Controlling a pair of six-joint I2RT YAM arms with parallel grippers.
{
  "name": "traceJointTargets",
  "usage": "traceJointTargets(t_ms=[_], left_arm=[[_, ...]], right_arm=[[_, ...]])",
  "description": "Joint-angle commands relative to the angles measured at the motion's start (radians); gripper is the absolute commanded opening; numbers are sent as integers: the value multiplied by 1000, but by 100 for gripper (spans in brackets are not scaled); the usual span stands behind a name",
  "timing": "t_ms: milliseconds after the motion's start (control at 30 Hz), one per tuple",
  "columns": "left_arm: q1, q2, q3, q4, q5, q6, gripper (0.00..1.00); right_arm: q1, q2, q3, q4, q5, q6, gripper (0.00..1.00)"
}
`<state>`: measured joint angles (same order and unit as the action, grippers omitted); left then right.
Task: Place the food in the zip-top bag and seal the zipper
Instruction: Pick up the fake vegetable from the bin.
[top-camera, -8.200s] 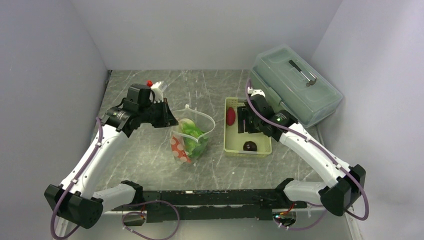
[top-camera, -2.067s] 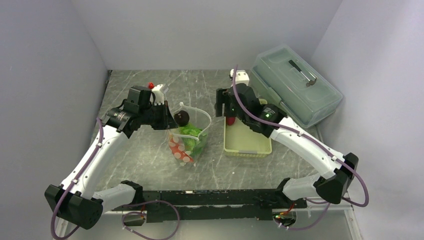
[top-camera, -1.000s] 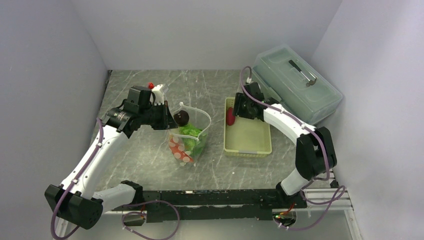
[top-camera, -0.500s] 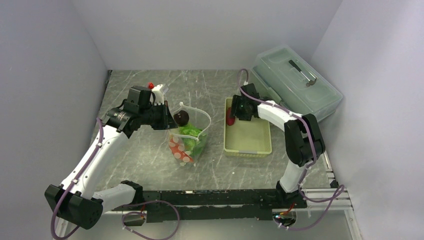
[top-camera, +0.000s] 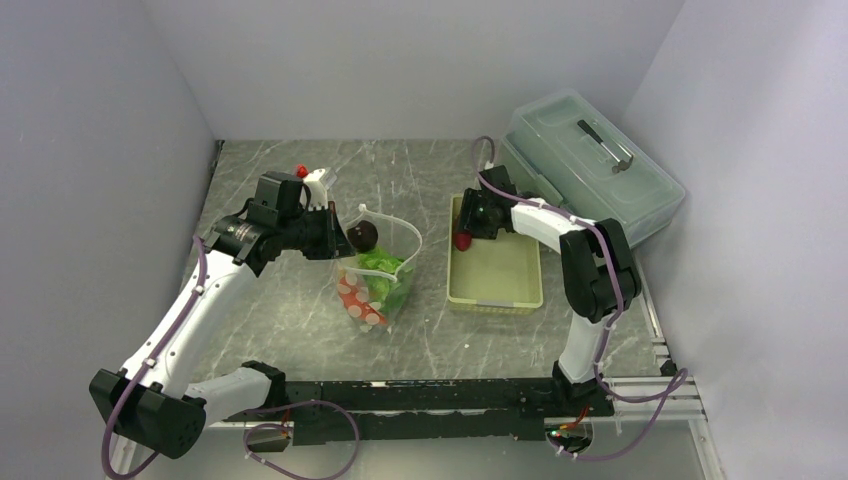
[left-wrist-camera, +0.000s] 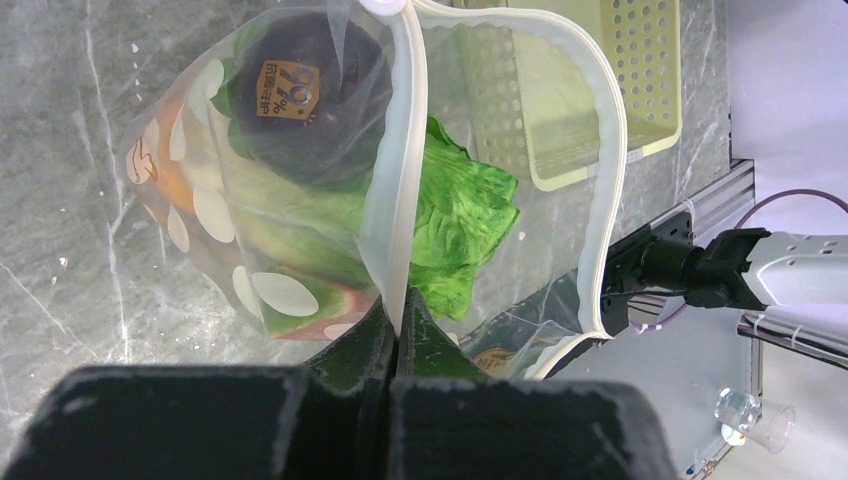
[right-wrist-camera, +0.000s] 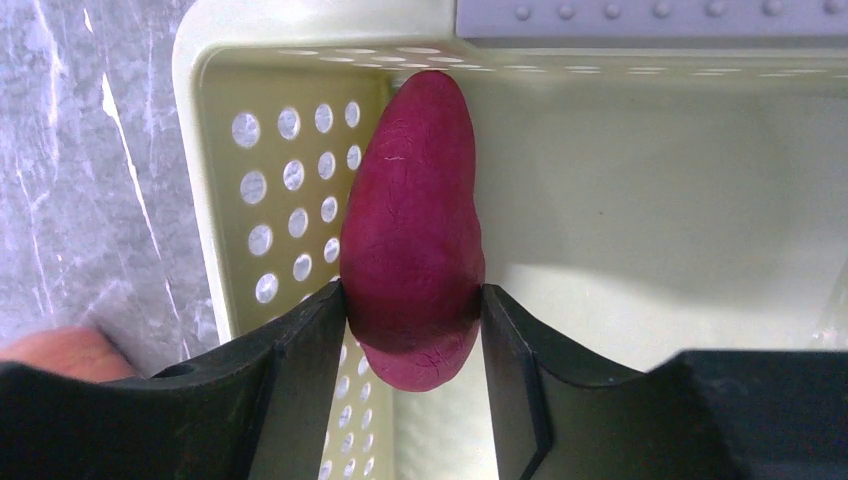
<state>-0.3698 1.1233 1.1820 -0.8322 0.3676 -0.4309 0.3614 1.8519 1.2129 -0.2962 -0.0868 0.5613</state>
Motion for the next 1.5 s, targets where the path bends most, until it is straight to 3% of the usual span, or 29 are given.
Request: traceJointTargets(t_ms=[0, 100, 300, 367, 967, 1233, 1467], left_arm=[[0, -2, 10, 21, -7, 11, 0], [0, 0, 8, 24, -3, 8, 0], [0, -3, 6, 24, 0, 6, 0], [0, -3, 7, 24, 1, 6, 0], [0, -6, 8, 24, 2, 6, 0], [0, -10, 10, 24, 5, 7, 0], [0, -17, 8, 20, 5, 7, 0]], right_arm=[[-9, 5, 27, 43, 0, 4, 50], [-10, 9, 22, 43, -2, 4, 46], [-12, -9, 14, 35, 4, -3, 23], [-12, -31, 12, 27, 13, -7, 20], [14, -409, -80, -48, -12, -75, 16], [108, -567, -30, -107, -23, -144, 16], [229, -604, 58, -145, -1, -221, 16]])
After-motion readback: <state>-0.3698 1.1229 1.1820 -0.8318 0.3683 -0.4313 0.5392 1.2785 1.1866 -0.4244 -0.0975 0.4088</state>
